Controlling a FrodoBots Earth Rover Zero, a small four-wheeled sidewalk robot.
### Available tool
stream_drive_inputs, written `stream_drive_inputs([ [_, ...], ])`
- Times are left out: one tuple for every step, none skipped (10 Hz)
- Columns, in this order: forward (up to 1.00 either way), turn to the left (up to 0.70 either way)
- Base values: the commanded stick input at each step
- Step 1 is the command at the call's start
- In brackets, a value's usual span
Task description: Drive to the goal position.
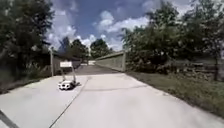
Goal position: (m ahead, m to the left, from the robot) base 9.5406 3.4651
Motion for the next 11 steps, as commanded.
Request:
stream_drive_inputs([
  [0.85, 0.00],
  [0.85, 0.00],
  [0.85, 0.00],
  [0.85, 0.00],
  [0.85, 0.00],
  [0.85, 0.00],
  [0.85, 0.00],
  [0.85, 0.00],
  [0.85, 0.00],
  [0.85, 0.00],
  [0.85, 0.00],
])
